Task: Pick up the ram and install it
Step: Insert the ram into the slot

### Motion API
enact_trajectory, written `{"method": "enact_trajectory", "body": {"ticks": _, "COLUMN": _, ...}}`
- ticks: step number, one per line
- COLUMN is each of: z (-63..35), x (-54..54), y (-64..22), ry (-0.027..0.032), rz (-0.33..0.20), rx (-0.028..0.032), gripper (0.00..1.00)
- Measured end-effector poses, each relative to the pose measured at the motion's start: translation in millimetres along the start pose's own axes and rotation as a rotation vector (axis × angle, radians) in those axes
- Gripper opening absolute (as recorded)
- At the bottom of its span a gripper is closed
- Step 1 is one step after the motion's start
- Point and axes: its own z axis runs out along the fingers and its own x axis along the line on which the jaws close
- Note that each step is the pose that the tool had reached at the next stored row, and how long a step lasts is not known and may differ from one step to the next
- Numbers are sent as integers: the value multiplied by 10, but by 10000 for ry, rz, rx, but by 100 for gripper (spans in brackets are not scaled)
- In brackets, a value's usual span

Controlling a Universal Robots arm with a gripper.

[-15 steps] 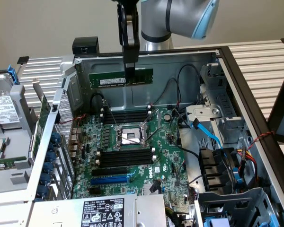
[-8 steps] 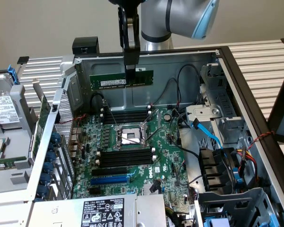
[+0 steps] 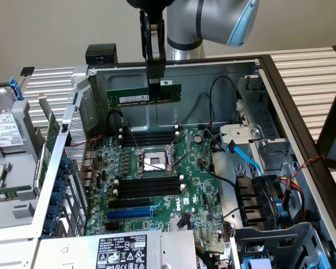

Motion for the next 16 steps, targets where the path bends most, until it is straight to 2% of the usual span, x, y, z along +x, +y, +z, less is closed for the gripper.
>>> {"method": "enact_trajectory", "body": {"ticks": 9, "z": 43, "x": 22, "y": 0, "ry": 11, "rz": 12, "rx": -45, "gripper": 13}}
{"method": "enact_trajectory", "body": {"ticks": 11, "z": 55, "x": 23, "y": 0, "ry": 110, "rz": 73, "rx": -44, "gripper": 13}}
{"method": "enact_trajectory", "body": {"ticks": 14, "z": 67, "x": 23, "y": 0, "ry": 329, "rz": 260, "rx": -12, "gripper": 13}}
{"method": "enact_trajectory", "body": {"ticks": 15, "z": 72, "x": 24, "y": 0, "ry": 384, "rz": 321, "rx": -6, "gripper": 13}}
{"method": "enact_trajectory", "body": {"ticks": 16, "z": 80, "x": 22, "y": 1, "ry": 401, "rz": 354, "rx": 1, "gripper": 13}}
